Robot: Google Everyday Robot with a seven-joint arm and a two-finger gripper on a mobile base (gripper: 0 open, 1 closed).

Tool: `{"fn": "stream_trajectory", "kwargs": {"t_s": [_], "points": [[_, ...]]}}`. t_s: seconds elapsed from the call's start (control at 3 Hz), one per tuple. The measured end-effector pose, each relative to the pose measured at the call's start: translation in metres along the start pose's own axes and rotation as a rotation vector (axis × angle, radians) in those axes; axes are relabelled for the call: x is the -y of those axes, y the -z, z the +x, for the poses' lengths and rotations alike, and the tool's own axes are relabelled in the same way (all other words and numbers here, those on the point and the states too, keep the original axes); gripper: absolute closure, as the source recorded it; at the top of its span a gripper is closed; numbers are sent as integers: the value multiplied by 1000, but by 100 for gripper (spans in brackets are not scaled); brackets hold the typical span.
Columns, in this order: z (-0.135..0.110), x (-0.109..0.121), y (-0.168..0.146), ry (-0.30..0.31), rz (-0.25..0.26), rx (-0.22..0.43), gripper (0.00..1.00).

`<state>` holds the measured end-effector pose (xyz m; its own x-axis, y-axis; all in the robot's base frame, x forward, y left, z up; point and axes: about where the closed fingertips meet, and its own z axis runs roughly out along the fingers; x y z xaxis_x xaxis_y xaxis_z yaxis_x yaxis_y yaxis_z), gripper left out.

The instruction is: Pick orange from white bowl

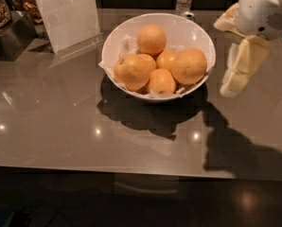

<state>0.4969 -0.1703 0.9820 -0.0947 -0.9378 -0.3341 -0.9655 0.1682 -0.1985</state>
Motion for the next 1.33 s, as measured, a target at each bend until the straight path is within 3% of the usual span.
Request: {"fn": "stream_trajectory", "kwargs": {"t_s": [0.67, 1.33], "points": [[-56, 41, -57, 68, -118, 145, 0], [-52, 48, -64, 28, -100, 171, 0]]}}
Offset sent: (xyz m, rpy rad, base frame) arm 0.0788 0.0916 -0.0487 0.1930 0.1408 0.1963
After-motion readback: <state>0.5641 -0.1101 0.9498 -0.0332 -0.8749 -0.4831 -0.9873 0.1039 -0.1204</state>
